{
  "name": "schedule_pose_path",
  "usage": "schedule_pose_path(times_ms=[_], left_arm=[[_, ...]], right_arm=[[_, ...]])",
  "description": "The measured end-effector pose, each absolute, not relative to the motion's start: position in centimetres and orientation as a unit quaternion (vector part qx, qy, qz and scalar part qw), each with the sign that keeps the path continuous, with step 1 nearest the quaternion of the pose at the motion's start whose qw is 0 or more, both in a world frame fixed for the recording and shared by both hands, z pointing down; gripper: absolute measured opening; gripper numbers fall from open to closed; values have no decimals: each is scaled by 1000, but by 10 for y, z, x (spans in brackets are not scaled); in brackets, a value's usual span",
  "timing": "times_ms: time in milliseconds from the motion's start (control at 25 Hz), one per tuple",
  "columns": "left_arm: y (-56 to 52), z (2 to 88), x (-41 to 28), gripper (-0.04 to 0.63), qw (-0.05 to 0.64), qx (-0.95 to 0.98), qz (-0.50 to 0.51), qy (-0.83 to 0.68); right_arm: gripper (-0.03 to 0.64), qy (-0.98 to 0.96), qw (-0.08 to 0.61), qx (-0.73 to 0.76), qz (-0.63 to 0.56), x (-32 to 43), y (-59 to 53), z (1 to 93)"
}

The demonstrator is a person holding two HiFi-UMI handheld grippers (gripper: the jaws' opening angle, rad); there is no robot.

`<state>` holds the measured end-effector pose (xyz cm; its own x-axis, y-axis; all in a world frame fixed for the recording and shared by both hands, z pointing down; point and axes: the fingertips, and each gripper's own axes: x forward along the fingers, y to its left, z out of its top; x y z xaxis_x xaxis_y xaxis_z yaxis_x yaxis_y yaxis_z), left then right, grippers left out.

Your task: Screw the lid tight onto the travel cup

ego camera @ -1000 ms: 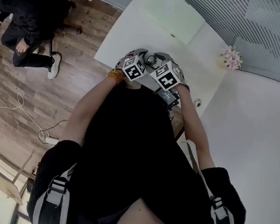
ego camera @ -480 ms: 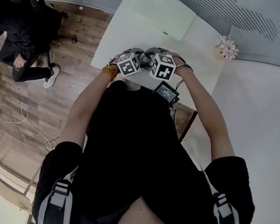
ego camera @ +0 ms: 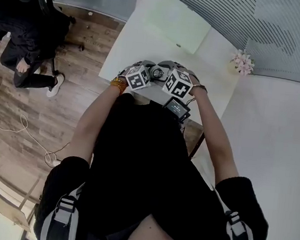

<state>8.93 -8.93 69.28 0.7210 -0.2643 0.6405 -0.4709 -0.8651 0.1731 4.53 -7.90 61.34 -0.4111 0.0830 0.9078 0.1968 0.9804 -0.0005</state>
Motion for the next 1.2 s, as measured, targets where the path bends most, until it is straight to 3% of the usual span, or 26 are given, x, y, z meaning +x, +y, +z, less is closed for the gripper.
schedule_pose_path(times_ms=[120, 520, 760, 1040, 1200], left_arm=[[-94, 691, 86, 386, 171, 910, 296, -237], [-94, 693, 86, 385, 192, 889, 285, -302], [-89, 697, 87, 390, 195, 893, 331, -235], [-79, 704, 89, 393, 151, 900, 401, -79], [-81, 704, 91, 393, 140, 899, 408, -76]], right_arm=[[282, -869, 491, 24, 57, 46, -87, 605], [256, -840, 531, 80, 77, 40, -82, 623], [253, -838, 545, 3, 31, 39, -76, 626], [253, -780, 595, -174, -90, 40, -63, 631], [256, -765, 599, -203, -119, 44, -62, 632]])
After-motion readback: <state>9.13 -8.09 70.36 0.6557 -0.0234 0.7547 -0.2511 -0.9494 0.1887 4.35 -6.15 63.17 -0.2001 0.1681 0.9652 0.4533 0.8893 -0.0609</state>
